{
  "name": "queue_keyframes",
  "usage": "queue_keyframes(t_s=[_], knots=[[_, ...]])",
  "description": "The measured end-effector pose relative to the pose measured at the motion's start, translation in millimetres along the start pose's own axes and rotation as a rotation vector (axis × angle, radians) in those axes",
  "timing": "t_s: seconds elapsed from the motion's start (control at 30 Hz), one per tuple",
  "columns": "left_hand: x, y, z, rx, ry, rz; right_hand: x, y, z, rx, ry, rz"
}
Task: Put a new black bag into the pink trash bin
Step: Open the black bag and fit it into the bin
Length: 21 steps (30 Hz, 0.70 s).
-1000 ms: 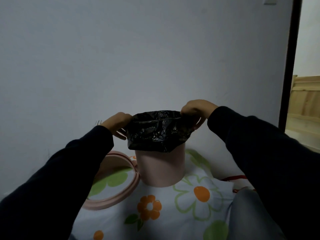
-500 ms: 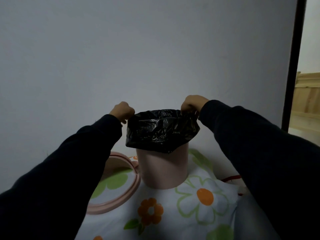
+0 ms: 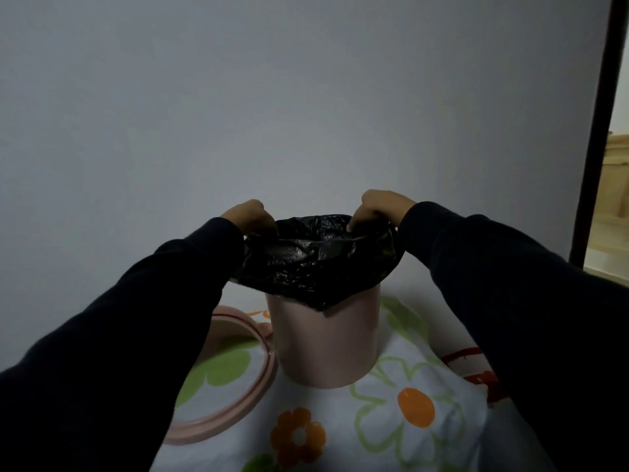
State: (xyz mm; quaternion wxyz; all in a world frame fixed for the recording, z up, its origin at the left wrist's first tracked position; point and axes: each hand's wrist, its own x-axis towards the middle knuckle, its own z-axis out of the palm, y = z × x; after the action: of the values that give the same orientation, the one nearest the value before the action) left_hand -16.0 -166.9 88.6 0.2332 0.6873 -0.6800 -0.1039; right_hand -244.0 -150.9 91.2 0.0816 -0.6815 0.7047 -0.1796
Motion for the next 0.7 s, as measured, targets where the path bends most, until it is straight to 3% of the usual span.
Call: queue_keyframes(t_s=[0.17,0.27,0.53,0.7], knots=[[17.6,2.5,7.0,-0.026,0.030,0.059,26.4,-1.9,9.9,-0.026,0.107,-0.029],[21.0,-5.5,11.7,0.005,0.068,0.102,32.3,-1.6,14.1,-0.054,0.079,-0.023],[24.4,-2.5,14.4,0.192,-0.114,0.097,43.6,-1.2,20.9,-0.079,0.007,-0.060],[33.2,8.9,6.3,0.219,-0.098,0.134,53.2,-3.3,21.2,-0.083,0.027,-0.068]])
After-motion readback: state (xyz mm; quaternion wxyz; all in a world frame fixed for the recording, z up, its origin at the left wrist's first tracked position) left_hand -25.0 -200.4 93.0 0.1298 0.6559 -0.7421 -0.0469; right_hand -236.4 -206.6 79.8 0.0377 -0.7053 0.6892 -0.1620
